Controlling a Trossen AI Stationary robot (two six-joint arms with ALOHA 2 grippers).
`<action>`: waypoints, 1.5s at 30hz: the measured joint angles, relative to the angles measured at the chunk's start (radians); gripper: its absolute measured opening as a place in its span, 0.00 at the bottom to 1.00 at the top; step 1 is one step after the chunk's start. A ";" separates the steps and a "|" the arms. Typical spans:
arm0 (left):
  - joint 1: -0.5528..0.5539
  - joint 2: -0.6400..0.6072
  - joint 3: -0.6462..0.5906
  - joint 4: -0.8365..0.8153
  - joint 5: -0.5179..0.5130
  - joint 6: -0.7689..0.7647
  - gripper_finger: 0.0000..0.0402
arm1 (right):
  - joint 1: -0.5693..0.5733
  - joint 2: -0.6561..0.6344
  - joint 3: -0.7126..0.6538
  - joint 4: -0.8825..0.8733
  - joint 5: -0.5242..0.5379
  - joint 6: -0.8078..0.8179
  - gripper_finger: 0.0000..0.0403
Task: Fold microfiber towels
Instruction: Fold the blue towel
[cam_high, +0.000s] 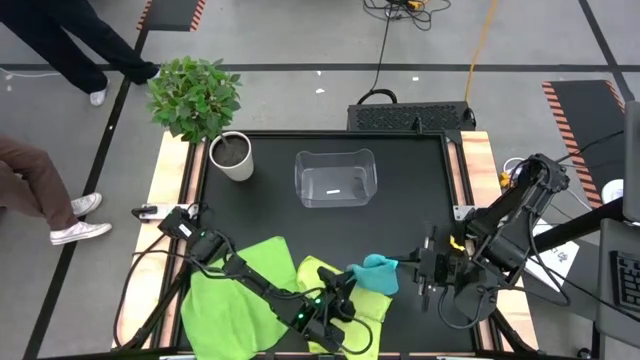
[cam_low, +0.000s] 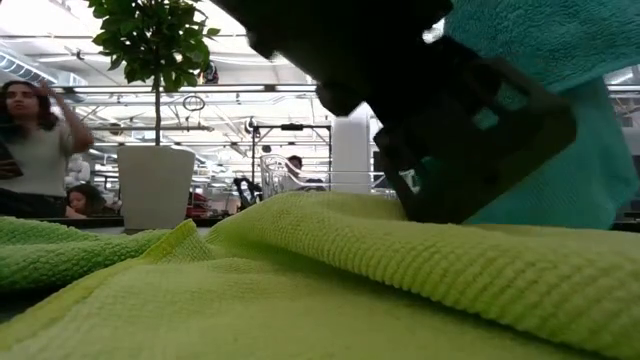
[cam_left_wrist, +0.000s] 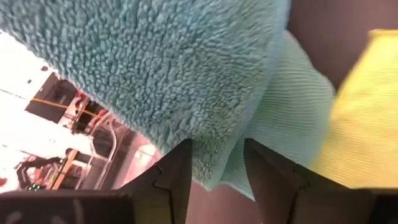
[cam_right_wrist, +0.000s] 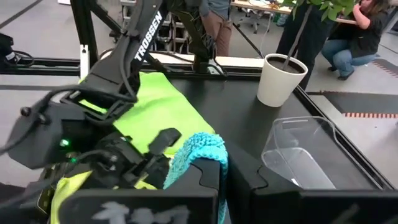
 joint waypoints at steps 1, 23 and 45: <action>-0.007 0.000 0.000 0.001 -0.002 0.005 0.36 | 0.000 0.000 0.000 0.000 0.000 -0.001 0.00; 0.009 0.059 -0.002 0.044 -0.271 0.037 0.37 | 0.006 0.003 0.000 0.229 0.028 -0.183 0.00; -0.008 0.056 -0.002 0.280 -0.306 0.260 0.37 | 0.006 0.003 0.000 0.226 0.026 -0.176 0.00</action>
